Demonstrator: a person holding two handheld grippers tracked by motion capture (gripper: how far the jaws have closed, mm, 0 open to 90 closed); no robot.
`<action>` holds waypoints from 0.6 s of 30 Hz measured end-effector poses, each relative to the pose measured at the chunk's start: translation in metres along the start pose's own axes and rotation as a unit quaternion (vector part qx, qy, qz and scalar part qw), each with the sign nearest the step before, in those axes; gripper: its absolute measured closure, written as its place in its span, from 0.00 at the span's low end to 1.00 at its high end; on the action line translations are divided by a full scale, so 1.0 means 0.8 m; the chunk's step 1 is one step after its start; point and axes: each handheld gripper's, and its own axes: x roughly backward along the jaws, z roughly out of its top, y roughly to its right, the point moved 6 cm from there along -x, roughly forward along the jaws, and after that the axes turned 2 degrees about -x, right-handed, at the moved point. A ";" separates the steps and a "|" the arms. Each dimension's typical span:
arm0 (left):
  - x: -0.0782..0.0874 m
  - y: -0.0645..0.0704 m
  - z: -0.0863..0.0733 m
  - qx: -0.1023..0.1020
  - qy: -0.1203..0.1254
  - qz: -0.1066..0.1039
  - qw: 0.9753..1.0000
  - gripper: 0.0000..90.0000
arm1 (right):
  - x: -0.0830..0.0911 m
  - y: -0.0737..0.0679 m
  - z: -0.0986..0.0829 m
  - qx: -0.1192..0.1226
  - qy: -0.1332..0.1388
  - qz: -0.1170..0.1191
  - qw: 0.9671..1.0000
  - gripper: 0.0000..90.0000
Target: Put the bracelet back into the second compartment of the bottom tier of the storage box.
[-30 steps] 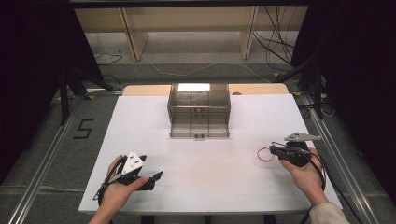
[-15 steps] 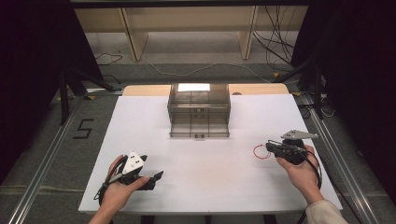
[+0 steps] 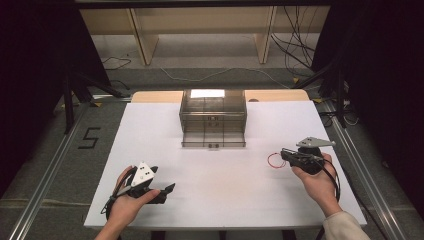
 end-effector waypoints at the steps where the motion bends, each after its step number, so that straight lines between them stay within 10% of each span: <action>1: 0.000 0.000 0.000 0.000 0.000 -0.001 1.000 0.18 | 0.000 -0.001 0.001 -0.002 -0.002 0.000 1.000 1.00; 18: 0.000 0.002 0.000 0.000 0.001 0.000 1.000 0.18 | -0.012 -0.016 0.019 0.011 0.008 0.007 1.000 1.00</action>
